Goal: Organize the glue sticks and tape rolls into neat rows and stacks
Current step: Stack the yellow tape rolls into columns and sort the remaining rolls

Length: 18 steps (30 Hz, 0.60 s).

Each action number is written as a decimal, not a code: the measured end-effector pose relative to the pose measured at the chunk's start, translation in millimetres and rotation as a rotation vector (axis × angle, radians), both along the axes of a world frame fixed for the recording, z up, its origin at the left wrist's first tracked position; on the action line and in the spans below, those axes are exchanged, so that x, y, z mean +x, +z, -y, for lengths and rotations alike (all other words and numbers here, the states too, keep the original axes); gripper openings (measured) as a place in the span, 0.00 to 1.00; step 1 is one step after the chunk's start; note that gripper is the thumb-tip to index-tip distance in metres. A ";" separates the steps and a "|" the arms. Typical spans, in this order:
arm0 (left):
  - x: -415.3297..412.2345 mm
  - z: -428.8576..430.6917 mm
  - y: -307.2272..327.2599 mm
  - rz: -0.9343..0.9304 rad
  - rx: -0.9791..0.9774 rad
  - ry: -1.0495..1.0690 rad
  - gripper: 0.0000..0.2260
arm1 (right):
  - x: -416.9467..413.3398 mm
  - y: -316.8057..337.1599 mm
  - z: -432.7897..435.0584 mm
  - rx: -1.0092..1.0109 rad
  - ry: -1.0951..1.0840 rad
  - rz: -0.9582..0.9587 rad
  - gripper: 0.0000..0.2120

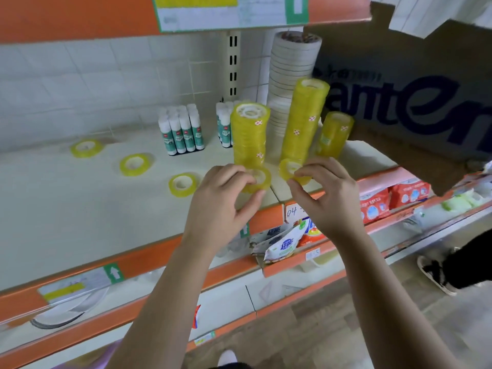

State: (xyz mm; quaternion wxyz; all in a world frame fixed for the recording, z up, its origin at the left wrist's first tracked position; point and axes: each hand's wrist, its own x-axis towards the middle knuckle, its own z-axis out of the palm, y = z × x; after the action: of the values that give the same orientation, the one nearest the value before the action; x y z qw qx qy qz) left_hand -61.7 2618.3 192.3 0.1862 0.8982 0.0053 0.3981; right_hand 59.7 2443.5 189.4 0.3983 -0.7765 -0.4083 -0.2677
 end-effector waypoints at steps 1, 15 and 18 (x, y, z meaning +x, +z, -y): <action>3.1 1.8 0.7 0.005 0.000 -0.008 0.10 | 2.0 0.0 1.5 0.003 -0.009 0.002 0.06; 58.3 66.2 5.8 0.075 0.005 0.065 0.08 | 79.6 11.9 56.7 0.023 0.034 0.038 0.06; 72.3 84.8 5.0 0.064 -0.026 0.119 0.08 | 106.0 18.7 66.1 0.043 0.071 0.039 0.08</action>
State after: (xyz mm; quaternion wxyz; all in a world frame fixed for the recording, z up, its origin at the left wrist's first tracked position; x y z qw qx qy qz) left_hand 10.6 2533.5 197.3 0.1736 0.8807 0.0580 0.4369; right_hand 165.7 2377.4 208.0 0.4162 -0.7475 -0.4373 -0.2773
